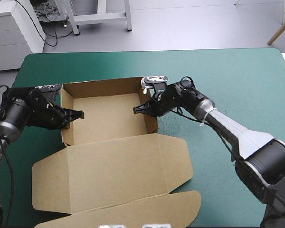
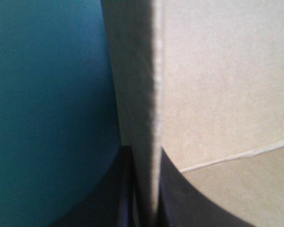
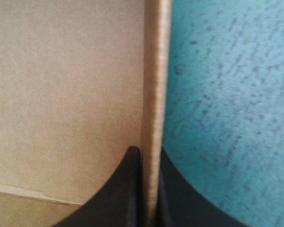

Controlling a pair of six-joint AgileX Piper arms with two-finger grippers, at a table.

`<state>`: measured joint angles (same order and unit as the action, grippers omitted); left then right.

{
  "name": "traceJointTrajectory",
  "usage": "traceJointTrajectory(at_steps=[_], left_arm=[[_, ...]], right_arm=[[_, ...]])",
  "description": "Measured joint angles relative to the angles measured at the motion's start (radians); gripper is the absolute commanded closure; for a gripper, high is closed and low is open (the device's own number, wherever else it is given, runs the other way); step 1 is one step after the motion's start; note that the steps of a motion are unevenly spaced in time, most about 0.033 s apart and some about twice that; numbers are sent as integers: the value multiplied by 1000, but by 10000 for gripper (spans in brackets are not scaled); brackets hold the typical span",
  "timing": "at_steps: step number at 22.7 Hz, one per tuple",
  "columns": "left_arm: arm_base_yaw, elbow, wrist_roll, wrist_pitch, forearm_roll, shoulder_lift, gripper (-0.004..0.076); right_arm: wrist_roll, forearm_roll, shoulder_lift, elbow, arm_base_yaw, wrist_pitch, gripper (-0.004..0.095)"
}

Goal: Fold the box

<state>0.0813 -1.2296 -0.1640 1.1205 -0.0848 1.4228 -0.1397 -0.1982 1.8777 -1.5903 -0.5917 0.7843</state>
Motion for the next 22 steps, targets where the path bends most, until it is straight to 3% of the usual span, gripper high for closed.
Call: traceJointTrajectory(at_steps=[6,11,15,22], left_arm=[[118,-201,-10,78,45,158,734],[234,-319,-19,88,18,316,734],[278,-340,-32,49,-47,410,734],[283,-349,-42,40,-61,441,734]], right_arm=[[-119,186,-102,0,2,114,926],[-168,286,-128,-1,62,296,926],[-139,288,-127,-1,141,348,927],[-110,264,-51,-4,166,352,927]])
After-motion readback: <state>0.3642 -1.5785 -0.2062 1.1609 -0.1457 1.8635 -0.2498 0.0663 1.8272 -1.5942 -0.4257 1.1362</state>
